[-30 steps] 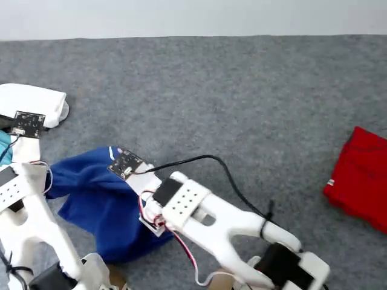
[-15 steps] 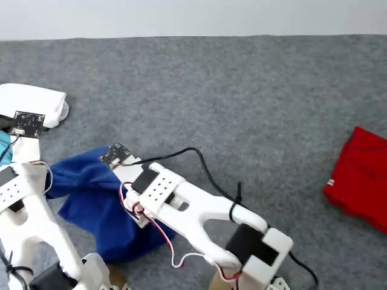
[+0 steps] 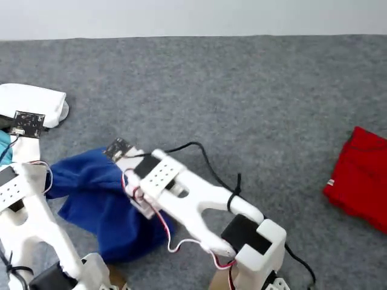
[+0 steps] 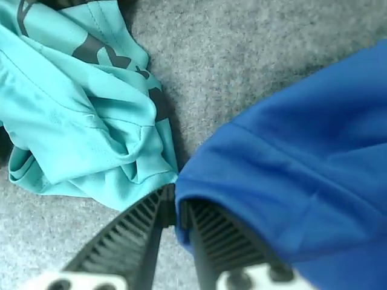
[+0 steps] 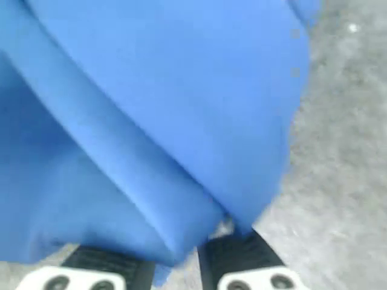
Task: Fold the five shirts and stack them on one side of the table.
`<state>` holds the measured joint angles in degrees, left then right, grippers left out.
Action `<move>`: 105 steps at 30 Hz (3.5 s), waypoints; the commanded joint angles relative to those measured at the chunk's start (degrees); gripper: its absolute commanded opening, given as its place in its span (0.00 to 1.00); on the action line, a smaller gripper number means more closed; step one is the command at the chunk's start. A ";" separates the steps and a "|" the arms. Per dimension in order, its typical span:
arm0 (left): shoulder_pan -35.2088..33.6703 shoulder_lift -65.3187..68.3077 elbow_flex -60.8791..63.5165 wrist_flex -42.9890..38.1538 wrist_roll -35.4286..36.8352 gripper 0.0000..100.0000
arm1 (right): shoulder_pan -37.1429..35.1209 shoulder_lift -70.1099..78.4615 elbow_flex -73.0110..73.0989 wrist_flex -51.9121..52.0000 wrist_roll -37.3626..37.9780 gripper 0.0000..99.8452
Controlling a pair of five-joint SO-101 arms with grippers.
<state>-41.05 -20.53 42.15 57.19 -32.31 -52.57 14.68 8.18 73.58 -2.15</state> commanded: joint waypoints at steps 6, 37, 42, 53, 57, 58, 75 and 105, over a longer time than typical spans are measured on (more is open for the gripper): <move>1.32 -0.35 -12.35 8.53 0.62 0.00 | 10.24 -6.99 -11.25 12.62 8.62 0.01; 23.74 -0.44 -61.49 41.23 15.21 0.00 | 45.41 -40.40 -16.18 12.18 27.78 0.01; 27.16 -0.44 -74.77 42.29 15.30 0.00 | 50.33 -40.57 -23.12 10.95 30.77 0.01; 32.09 -0.44 -94.64 42.37 15.30 0.00 | 50.33 -40.04 -30.95 20.26 33.49 0.01; 33.05 -0.44 -94.46 43.16 15.30 0.00 | 49.63 -40.48 -28.31 21.67 33.76 0.01; 33.14 -0.44 -94.46 43.16 15.30 0.00 | 49.63 -40.48 -27.87 21.67 33.76 0.02; 33.23 -0.44 -75.38 43.16 15.30 0.00 | 49.27 -40.40 -11.25 16.31 32.26 0.10; 4.04 -0.26 -26.15 26.81 14.77 0.00 | 5.93 -30.99 17.41 -9.71 27.78 0.19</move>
<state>-34.90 -20.18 14.37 87.08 -17.54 -44.48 -19.34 26.20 67.34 26.07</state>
